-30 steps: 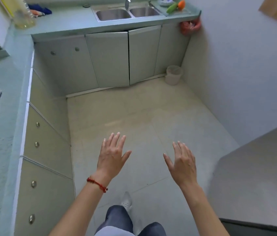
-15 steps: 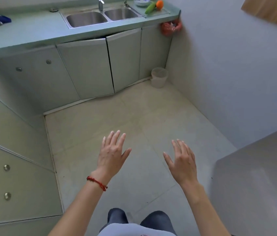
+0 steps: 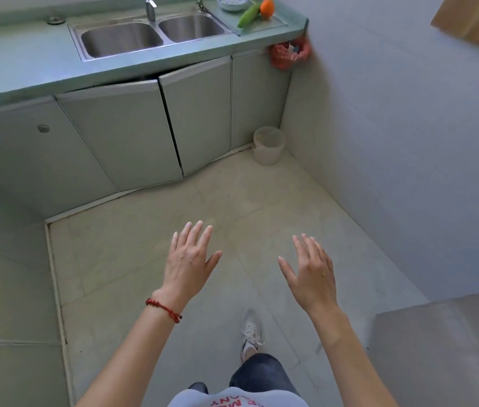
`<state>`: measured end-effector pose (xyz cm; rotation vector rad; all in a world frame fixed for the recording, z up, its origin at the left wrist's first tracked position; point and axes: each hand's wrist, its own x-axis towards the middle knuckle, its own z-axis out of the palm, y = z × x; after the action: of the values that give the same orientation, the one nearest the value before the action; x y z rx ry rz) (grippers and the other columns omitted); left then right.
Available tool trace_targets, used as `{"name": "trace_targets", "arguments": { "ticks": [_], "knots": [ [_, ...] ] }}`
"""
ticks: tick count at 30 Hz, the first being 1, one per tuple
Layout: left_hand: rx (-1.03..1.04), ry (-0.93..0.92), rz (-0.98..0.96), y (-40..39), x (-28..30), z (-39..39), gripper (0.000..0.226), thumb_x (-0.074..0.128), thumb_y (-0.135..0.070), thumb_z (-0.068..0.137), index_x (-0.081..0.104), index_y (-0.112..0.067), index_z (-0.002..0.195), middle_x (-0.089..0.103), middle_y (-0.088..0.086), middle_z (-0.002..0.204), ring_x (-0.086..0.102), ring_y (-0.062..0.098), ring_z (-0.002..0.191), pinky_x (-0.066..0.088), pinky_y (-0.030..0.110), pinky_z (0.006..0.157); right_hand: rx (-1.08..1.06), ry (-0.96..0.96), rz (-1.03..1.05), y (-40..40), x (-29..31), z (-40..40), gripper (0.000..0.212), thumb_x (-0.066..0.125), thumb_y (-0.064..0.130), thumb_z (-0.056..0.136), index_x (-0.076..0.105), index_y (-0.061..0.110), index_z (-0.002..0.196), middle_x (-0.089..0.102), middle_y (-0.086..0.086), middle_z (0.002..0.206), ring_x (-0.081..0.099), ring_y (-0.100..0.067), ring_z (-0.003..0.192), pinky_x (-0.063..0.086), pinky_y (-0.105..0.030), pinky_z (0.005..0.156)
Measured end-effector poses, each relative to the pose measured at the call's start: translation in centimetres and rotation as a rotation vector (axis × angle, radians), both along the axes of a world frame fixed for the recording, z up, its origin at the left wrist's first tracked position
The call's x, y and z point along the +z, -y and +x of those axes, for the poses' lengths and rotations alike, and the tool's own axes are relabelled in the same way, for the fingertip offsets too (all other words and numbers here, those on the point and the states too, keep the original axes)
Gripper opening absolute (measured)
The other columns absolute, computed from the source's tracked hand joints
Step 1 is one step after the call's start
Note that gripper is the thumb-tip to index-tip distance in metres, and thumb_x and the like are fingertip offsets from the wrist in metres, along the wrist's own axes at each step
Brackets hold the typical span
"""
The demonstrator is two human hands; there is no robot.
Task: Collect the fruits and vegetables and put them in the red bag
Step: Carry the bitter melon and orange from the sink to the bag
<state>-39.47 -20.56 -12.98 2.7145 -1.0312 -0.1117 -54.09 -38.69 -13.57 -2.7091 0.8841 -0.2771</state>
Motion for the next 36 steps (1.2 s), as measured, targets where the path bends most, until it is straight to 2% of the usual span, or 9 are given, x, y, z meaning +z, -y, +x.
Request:
{"name": "trace_targets", "arguments": {
  "ticks": [3, 7, 10, 13, 19, 25, 29, 33, 36],
  "knots": [
    [0.003, 0.01, 0.005, 4.8, 0.7, 3.6, 0.061, 0.035, -0.047, 0.081, 0.058, -0.005, 0.118, 0.062, 0.019, 0.121, 0.057, 0.039, 0.114, 0.045, 0.056, 0.091, 0.011, -0.005, -0.026, 5.2, 0.5, 3.5, 0.063, 0.034, 0.048, 0.083, 0.054, 0.004, 0.124, 0.057, -0.018, 0.128, 0.051, -0.033, 0.121, 0.041, -0.045, 0.099],
    [0.024, 0.05, -0.003, 10.7, 2.0, 8.6, 0.059, 0.039, -0.047, 0.081, 0.059, -0.006, 0.118, 0.063, 0.018, 0.12, 0.059, 0.037, 0.112, 0.046, 0.053, 0.091, 0.024, 0.005, -0.062, 11.9, 1.5, 8.8, 0.055, 0.049, 0.042, 0.08, 0.058, 0.003, 0.119, 0.06, -0.02, 0.123, 0.056, -0.035, 0.116, 0.045, -0.047, 0.094],
    [0.039, 0.063, -0.017, 14.1, 2.3, 11.8, 0.057, 0.047, -0.045, 0.08, 0.057, -0.006, 0.12, 0.062, 0.018, 0.121, 0.058, 0.038, 0.113, 0.045, 0.054, 0.092, 0.022, 0.01, -0.052, 15.5, 1.8, 12.6, 0.055, 0.051, 0.041, 0.08, 0.058, 0.003, 0.119, 0.059, -0.02, 0.123, 0.055, -0.036, 0.116, 0.045, -0.048, 0.094],
    [0.05, 0.069, 0.004, 17.0, 2.5, 15.3, 0.059, 0.039, -0.047, 0.081, 0.058, -0.007, 0.119, 0.063, 0.017, 0.12, 0.059, 0.036, 0.112, 0.046, 0.053, 0.091, 0.047, 0.019, -0.075, 18.4, 1.9, 16.3, 0.057, 0.043, 0.045, 0.082, 0.058, 0.004, 0.119, 0.06, -0.02, 0.123, 0.055, -0.035, 0.116, 0.045, -0.047, 0.093],
    [0.034, 0.067, 0.005, 23.3, 2.1, 24.1, 0.06, 0.037, -0.049, 0.081, 0.058, -0.008, 0.119, 0.063, 0.016, 0.121, 0.058, 0.036, 0.114, 0.046, 0.052, 0.092, 0.042, 0.036, -0.083, 24.4, 1.6, 25.1, 0.054, 0.056, 0.039, 0.078, 0.058, 0.004, 0.119, 0.06, -0.02, 0.123, 0.055, -0.036, 0.116, 0.046, -0.049, 0.092],
    [0.014, 0.061, 0.004, 29.7, 2.6, 35.4, 0.059, 0.037, -0.048, 0.08, 0.059, -0.008, 0.118, 0.063, 0.015, 0.12, 0.059, 0.035, 0.113, 0.047, 0.053, 0.09, 0.029, 0.029, -0.089, 30.5, 2.1, 36.2, 0.055, 0.053, 0.04, 0.078, 0.058, 0.004, 0.119, 0.059, -0.02, 0.124, 0.056, -0.036, 0.115, 0.046, -0.048, 0.094],
    [0.005, 0.088, -0.005, 33.5, 3.8, 42.5, 0.06, 0.037, -0.048, 0.08, 0.06, -0.008, 0.117, 0.064, 0.015, 0.12, 0.059, 0.035, 0.113, 0.046, 0.053, 0.091, -0.002, 0.063, -0.122, 34.3, 3.6, 42.8, 0.057, 0.042, 0.045, 0.08, 0.06, 0.004, 0.116, 0.061, -0.019, 0.121, 0.058, -0.034, 0.112, 0.047, -0.045, 0.092],
    [0.018, 0.07, -0.02, 37.2, 4.6, 48.4, 0.062, 0.036, -0.049, 0.08, 0.058, -0.007, 0.119, 0.062, 0.017, 0.122, 0.056, 0.037, 0.116, 0.043, 0.055, 0.094, -0.027, 0.104, -0.129, 38.2, 4.3, 48.4, 0.053, 0.055, 0.039, 0.078, 0.059, 0.003, 0.116, 0.061, -0.02, 0.121, 0.058, -0.035, 0.113, 0.046, -0.046, 0.093],
    [0.023, 0.063, -0.035, 40.1, 4.7, 52.1, 0.063, 0.036, -0.049, 0.081, 0.057, -0.007, 0.121, 0.06, 0.017, 0.125, 0.054, 0.038, 0.118, 0.04, 0.055, 0.097, -0.028, 0.111, -0.111, 41.0, 4.5, 52.1, 0.054, 0.056, 0.038, 0.078, 0.057, 0.003, 0.12, 0.058, -0.02, 0.125, 0.054, -0.034, 0.118, 0.042, -0.045, 0.098]
  ]
}}
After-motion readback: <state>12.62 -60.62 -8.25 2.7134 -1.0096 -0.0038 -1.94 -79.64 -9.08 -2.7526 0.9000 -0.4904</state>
